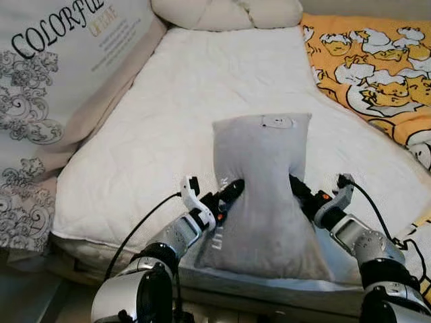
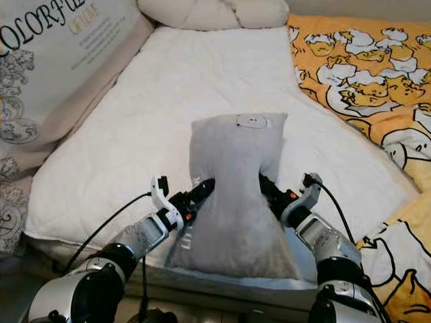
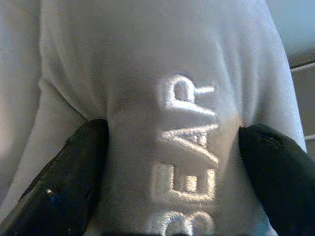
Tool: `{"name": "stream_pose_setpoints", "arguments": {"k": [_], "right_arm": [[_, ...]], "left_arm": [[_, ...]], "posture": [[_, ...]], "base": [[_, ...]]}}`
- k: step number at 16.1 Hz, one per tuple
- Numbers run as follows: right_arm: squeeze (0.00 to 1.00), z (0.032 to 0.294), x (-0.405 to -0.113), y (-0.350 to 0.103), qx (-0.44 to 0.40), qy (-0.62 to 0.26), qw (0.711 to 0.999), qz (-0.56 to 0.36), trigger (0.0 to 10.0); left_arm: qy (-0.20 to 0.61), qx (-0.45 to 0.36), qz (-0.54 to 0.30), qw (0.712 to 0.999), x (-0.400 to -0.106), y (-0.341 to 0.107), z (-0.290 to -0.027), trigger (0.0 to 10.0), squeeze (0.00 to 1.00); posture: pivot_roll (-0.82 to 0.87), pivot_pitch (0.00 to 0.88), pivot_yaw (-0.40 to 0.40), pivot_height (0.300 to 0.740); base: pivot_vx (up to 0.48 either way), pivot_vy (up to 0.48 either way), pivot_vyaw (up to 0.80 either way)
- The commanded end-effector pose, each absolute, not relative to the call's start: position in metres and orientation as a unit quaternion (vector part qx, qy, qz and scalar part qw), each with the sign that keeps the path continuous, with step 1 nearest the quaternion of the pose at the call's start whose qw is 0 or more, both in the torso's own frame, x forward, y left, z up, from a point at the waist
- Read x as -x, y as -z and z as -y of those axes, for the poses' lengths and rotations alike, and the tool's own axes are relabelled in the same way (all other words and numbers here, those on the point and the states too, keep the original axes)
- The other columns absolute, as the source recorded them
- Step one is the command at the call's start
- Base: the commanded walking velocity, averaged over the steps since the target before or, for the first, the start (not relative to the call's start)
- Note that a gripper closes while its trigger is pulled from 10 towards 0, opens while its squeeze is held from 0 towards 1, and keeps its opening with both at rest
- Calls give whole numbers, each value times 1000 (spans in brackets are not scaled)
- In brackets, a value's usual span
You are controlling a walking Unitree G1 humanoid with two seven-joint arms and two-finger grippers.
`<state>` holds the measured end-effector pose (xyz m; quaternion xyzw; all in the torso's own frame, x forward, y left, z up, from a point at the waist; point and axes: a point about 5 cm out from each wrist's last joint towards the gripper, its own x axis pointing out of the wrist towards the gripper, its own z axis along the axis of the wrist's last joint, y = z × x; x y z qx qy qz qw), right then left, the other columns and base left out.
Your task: Clean up the room
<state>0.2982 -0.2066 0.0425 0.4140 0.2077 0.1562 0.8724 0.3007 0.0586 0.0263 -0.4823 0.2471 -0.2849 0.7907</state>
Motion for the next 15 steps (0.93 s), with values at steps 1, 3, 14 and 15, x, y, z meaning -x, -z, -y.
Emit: {"name": "stream_pose_setpoints", "arguments": {"k": [1, 3, 14, 15], "right_arm": [[1000, 191, -297, -41, -421, -186, 861, -217, 10000], [341, 185, -296, -40, -417, -192, 860, -222, 10000], [0, 177, -292, -37, -405, -197, 865, -220, 0], [0, 176, -292, -37, -405, -198, 865, -220, 0]], "left_arm": [[312, 491, -262, 770, -294, -26, -45, 10000, 1000], [296, 509, -236, 773, -300, -29, -56, 10000, 1000], [367, 419, -190, 808, -301, -39, -69, 0, 0], [374, 414, -191, 808, -300, -40, -68, 0, 0]], "posture": [[-161, 60, 90, 740], [-154, 54, 91, 740], [-120, 34, 91, 740], [-120, 34, 91, 740]], "base": [[0, 0, 0], [0, 0, 0], [0, 0, 0], [0, 0, 0]]}}
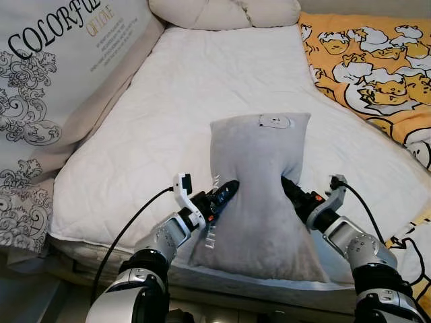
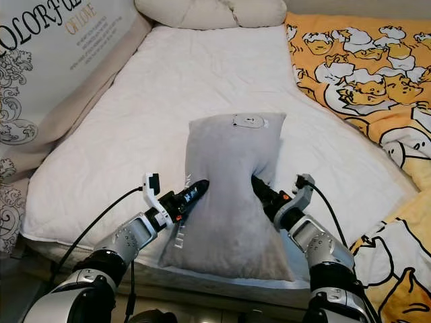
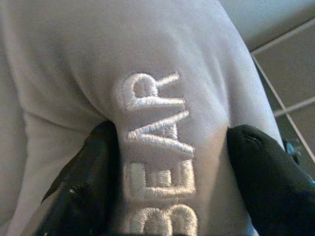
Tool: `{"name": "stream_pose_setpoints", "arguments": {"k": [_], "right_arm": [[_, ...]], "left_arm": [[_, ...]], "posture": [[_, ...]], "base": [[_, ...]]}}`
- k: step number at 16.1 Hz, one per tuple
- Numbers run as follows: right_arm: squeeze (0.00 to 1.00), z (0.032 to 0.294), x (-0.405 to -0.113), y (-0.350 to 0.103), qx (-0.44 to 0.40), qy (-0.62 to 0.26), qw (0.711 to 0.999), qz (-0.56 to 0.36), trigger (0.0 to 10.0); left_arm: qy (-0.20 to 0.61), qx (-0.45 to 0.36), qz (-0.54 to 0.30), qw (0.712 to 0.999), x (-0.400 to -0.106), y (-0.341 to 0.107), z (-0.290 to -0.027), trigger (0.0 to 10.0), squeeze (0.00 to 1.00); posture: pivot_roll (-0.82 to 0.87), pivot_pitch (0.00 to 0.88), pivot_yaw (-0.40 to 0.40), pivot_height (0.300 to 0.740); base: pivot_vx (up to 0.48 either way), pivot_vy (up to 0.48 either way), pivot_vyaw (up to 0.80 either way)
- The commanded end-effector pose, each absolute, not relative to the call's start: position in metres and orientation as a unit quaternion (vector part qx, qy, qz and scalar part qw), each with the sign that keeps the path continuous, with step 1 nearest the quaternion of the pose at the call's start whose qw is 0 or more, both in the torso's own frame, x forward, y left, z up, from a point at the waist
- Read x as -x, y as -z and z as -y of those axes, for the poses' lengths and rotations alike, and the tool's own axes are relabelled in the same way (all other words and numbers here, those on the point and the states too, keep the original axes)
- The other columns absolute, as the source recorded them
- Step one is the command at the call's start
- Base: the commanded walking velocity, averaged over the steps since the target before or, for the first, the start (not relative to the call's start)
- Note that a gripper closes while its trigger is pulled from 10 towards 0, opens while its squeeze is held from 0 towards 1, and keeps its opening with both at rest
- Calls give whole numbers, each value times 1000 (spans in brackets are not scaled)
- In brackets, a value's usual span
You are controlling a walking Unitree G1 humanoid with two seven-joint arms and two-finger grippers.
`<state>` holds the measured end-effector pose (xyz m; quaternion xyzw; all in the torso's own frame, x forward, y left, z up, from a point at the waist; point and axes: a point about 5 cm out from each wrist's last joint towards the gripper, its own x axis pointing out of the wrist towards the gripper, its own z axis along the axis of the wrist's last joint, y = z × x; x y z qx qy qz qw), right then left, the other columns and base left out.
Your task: Clean up the room
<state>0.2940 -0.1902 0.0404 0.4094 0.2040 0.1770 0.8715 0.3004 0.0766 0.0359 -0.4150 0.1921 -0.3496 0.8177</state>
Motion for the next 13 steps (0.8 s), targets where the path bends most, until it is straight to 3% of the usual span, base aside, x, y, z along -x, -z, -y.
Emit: {"name": "stream_pose_setpoints", "arguments": {"k": [1, 7, 13], "right_arm": [[0, 174, -291, -36, -403, -201, 864, -223, 0], [0, 168, -298, -45, -377, -208, 880, -202, 0], [0, 154, -314, -84, -345, -239, 900, -115, 0]], "left_arm": [[390, 396, -196, 808, -297, -39, -62, 0, 0], [399, 317, -171, 843, -305, -52, -57, 0, 0], [425, 247, -57, 869, -327, -100, -60, 0, 0]], "posture": [[-119, 34, 90, 740], [-101, 6, 87, 740], [-78, 0, 108, 740]], "base": [[0, 0, 0], [0, 0, 0], [0, 0, 0]]}}
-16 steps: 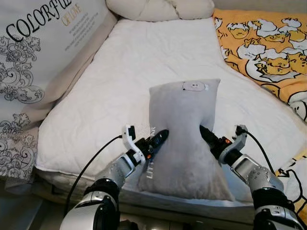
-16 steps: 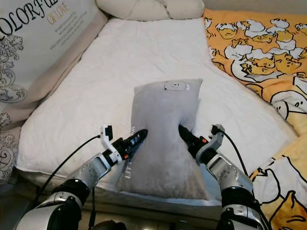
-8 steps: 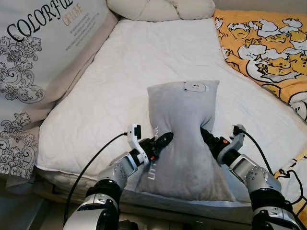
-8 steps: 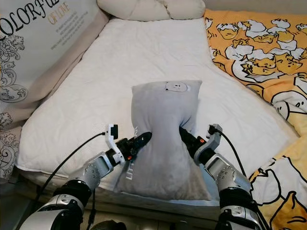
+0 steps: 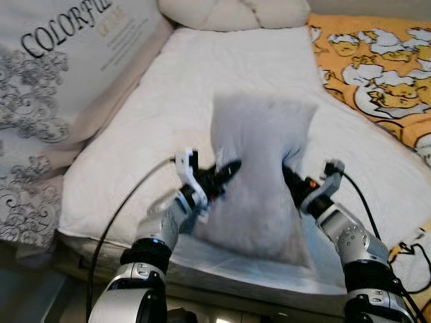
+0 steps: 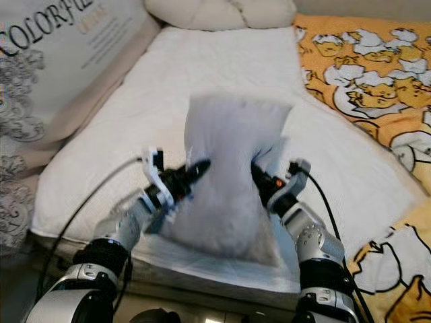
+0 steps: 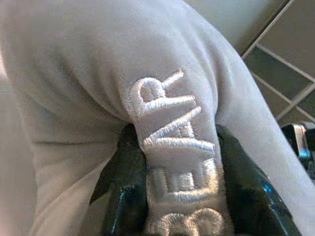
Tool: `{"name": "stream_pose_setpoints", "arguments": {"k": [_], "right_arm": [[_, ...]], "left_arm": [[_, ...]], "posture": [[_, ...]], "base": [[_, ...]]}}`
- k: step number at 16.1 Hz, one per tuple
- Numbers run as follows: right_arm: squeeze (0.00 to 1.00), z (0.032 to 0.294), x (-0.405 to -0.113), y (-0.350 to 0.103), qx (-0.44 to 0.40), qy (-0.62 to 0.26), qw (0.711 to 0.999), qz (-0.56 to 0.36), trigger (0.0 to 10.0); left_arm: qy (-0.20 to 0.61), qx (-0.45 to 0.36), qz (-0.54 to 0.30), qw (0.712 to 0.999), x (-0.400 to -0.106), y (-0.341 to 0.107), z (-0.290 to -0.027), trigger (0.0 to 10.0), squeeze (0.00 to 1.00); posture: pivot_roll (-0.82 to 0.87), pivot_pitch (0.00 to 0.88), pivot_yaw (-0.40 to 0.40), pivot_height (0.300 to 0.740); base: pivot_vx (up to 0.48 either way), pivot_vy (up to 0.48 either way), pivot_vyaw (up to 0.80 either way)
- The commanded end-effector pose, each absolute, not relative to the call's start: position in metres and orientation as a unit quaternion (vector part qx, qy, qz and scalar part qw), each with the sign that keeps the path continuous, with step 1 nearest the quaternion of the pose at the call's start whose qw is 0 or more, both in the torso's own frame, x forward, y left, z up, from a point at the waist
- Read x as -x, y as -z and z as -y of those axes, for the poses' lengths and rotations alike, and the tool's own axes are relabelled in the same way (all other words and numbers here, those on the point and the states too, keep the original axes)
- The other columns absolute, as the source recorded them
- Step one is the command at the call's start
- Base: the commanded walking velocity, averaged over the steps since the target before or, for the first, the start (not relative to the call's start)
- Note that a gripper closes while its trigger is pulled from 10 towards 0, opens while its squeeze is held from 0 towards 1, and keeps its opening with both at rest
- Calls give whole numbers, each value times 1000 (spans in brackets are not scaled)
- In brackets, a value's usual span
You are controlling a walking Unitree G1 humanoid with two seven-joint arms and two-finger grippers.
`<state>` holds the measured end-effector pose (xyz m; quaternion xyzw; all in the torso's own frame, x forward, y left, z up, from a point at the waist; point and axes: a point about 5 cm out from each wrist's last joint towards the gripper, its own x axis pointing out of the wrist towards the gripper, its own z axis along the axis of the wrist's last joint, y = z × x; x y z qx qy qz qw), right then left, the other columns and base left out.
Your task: Clean up the room
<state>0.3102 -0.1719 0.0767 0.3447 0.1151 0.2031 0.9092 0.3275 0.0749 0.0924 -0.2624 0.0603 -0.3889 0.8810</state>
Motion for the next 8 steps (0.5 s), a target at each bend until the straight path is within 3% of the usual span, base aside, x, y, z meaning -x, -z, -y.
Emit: {"name": "stream_pose_setpoints", "arguments": {"k": [1, 5, 8], "right_arm": [[0, 152, -319, -100, -323, -236, 914, -69, 0], [0, 145, -321, -128, -309, -229, 923, 5, 0], [0, 137, -317, -129, -268, -221, 938, 3, 0]], "left_arm": [[418, 232, 2, 878, -333, -121, -62, 0, 0], [414, 190, 50, 889, -334, -143, -69, 0, 0], [382, 172, 36, 907, -328, -133, -78, 0, 0]], "posture": [[-69, 0, 117, 740], [-56, 0, 132, 740], [-50, 0, 103, 740]], "base": [[0, 0, 0], [0, 0, 0], [0, 0, 0]]}}
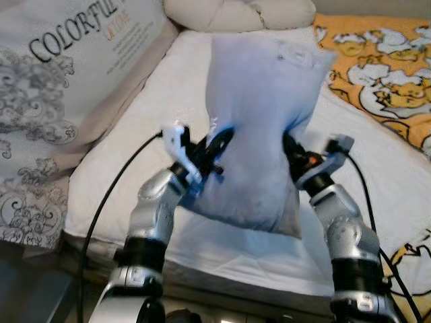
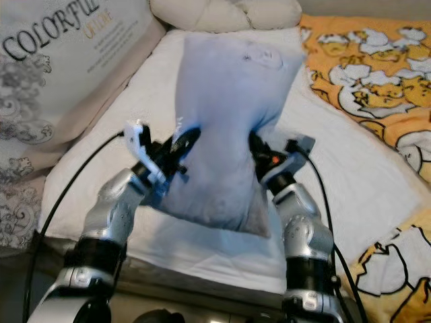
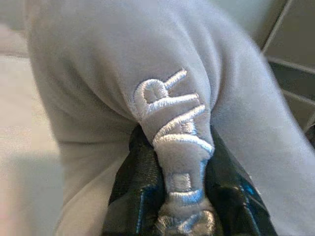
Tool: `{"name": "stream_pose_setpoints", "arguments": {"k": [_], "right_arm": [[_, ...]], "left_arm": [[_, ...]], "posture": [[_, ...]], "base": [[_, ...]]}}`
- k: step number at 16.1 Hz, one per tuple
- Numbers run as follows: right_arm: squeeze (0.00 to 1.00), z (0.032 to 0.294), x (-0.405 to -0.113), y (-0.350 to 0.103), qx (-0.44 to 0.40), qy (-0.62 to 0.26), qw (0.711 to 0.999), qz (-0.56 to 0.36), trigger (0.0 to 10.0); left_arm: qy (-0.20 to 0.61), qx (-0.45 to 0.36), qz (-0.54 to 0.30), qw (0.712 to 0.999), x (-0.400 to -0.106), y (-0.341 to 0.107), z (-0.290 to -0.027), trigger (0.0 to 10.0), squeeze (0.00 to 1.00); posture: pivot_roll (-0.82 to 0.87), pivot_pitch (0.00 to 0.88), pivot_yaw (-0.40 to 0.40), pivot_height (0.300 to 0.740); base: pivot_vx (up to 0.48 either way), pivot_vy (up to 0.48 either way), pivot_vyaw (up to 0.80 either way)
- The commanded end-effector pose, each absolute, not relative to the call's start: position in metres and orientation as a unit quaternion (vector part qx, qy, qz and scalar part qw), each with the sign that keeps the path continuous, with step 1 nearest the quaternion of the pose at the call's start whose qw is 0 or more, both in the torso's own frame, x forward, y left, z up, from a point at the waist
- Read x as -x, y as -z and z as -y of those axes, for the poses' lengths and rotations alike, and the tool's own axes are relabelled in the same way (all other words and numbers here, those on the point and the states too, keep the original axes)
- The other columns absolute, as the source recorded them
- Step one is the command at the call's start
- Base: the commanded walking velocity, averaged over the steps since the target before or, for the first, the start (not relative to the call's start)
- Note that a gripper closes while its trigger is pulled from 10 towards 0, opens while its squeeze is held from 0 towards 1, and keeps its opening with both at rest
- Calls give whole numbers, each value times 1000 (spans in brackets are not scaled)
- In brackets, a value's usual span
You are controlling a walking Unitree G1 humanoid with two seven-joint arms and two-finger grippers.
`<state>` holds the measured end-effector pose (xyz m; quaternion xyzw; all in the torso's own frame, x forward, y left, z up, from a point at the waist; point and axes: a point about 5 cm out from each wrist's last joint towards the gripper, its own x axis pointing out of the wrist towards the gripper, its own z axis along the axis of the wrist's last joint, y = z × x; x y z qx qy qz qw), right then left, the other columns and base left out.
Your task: Clean up the room
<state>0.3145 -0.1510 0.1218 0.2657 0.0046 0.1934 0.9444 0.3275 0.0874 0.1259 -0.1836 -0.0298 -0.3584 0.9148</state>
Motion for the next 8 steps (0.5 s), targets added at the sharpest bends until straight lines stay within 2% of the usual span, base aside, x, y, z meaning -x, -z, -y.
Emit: {"name": "stream_pose_setpoints", "arguments": {"k": [1, 2, 5, 8], "right_arm": [[0, 133, -311, -122, -235, -211, 949, -16, 0], [0, 133, -303, -116, -223, -192, 955, -35, 0], [0, 137, -299, -112, -227, -173, 958, -42, 0], [0, 142, -307, -128, -224, -154, 962, 1, 0]], "left_arm": [[348, 142, 18, 927, -324, -120, -86, 0, 0], [317, 110, 14, 942, -317, -114, -90, 0, 0], [283, 85, 12, 955, -310, -113, -88, 0, 0], [280, 62, 18, 958, -313, -123, -88, 0, 0]], "posture": [[-36, 0, 57, 740], [3, 0, 0, 740], [5, 0, -6, 740], [-5, 0, -1, 740]], "base": [[0, 0, 0], [0, 0, 0], [0, 0, 0], [0, 0, 0]]}}
